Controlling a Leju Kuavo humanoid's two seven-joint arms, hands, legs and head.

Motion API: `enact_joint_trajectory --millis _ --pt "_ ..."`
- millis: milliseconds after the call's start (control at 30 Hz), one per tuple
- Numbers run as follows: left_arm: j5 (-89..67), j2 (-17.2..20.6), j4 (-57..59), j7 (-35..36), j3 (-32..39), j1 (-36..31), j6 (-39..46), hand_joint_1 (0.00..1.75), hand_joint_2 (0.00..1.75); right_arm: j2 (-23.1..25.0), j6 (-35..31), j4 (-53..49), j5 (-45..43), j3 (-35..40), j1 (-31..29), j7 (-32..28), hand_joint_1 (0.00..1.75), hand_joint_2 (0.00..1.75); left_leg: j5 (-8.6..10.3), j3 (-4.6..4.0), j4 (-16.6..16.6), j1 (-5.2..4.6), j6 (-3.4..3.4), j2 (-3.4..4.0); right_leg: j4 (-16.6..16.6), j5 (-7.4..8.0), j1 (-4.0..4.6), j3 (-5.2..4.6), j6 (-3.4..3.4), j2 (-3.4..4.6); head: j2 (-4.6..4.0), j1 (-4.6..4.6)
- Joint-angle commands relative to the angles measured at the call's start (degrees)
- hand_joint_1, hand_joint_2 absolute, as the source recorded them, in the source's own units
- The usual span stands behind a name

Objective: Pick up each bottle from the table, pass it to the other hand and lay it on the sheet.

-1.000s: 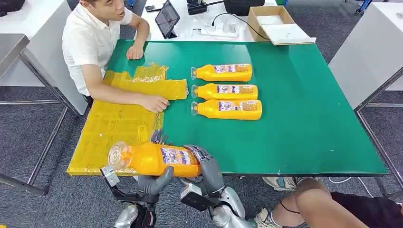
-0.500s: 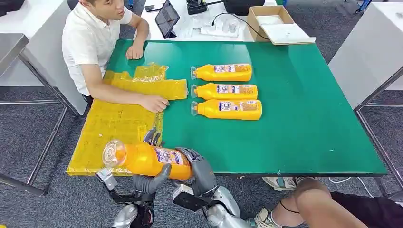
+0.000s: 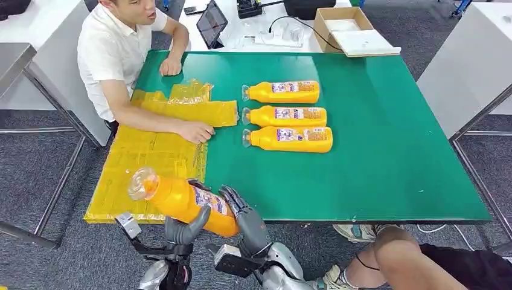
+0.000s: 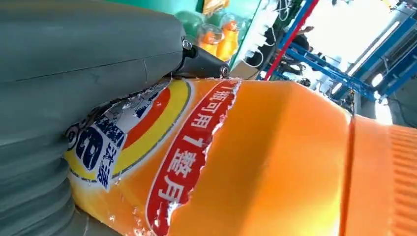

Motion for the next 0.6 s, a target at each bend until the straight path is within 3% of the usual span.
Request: enact_joint_trajectory --millis 33,233,400,600 --pt "2.33 0.01 1.55 4.06 1.1 -4.22 0.15 1.75 1.75 -3.46 0.33 -0.91 0.23 4.94 3.53 -0.91 0.0 0.0 -0.01 0.12 -0.05 0.03 -0.04 -0.2 -0.06 -0.08 0.04 0.2 -0.05 -0.26 0.0 0.0" --pt "2.33 -0.01 1.55 4.07 1.09 -4.24 0.17 1.75 1.75 -3.37 0.37 -0.98 0.23 4.96 3.45 -0.91 0.0 0.0 -0.04 0.13 -0.04 0.03 -0.06 -0.12 -0.04 -0.09 0.05 0.2 -0.07 -0.23 0.0 0.02" --pt "-17.89 2.4 1.32 -2.01 2.94 -7.08 28.64 1.75 1.75 -7.2 -4.33 -14.11 0.34 -0.24 8.34 0.86 0.0 0.0 -0.03 0.12 0.0 0.05 -0.08 -0.23 -0.02 -0.13 0.08 0.22 -0.09 -0.36 0.0 0.02" --pt "-23.89 2.74 -1.09 -3.14 7.27 -8.1 36.17 1.75 1.75 -11.57 -10.08 -21.81 7.19 -5.1 12.84 5.19 0.0 0.0 -0.02 0.06 -0.03 0.02 -0.04 -0.22 -0.01 -0.08 0.02 0.17 -0.05 -0.26 0.0 0.0"
